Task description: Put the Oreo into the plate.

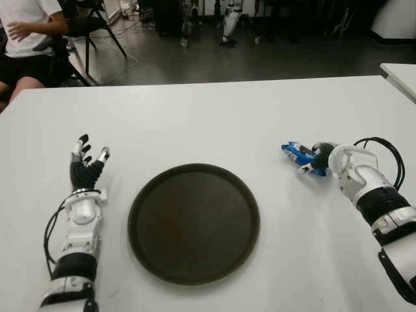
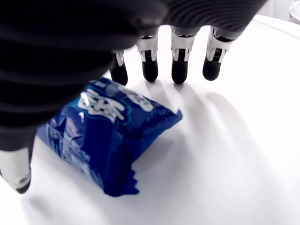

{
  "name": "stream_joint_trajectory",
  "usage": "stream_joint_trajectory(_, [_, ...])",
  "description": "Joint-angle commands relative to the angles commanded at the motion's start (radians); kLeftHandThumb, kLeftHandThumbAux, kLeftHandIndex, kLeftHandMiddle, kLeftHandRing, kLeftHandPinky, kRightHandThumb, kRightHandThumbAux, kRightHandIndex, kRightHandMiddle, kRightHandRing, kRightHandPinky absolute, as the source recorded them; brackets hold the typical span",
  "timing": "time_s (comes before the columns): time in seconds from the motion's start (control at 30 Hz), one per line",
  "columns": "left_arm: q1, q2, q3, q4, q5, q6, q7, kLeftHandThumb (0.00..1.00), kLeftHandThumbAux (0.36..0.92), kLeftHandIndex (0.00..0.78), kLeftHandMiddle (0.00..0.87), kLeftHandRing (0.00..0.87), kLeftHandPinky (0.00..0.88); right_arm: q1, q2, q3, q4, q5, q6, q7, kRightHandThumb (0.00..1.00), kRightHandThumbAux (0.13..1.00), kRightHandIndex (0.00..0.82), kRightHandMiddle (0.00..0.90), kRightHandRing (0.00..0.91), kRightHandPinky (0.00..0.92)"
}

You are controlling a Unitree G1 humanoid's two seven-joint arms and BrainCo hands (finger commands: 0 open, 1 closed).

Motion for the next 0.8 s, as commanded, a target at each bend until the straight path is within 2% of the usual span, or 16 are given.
stream_joint_trajectory(0.3, [0.003, 0.004, -0.007, -0.006, 0.014, 0.002, 0.011, 0.246, 0.636, 0.058, 0.084, 0.052, 0.021, 0.014, 0.007, -0.01, -0.015, 0.012, -0.002, -0.012, 0.0, 0.517, 0.066, 0.112, 0.096, 0.107])
stream_joint_trajectory(0.8, [-0.005, 0.005, 0.0, 0.009, 0.01, 0.006, 0.008, 0.266, 0.642, 0.057, 0.08, 0.048, 0.016, 0.041, 0.012, -0.032, -0.082, 0.008, 0.053, -0.04, 0.0, 0.52, 0.052, 0.09, 0.071, 0.091])
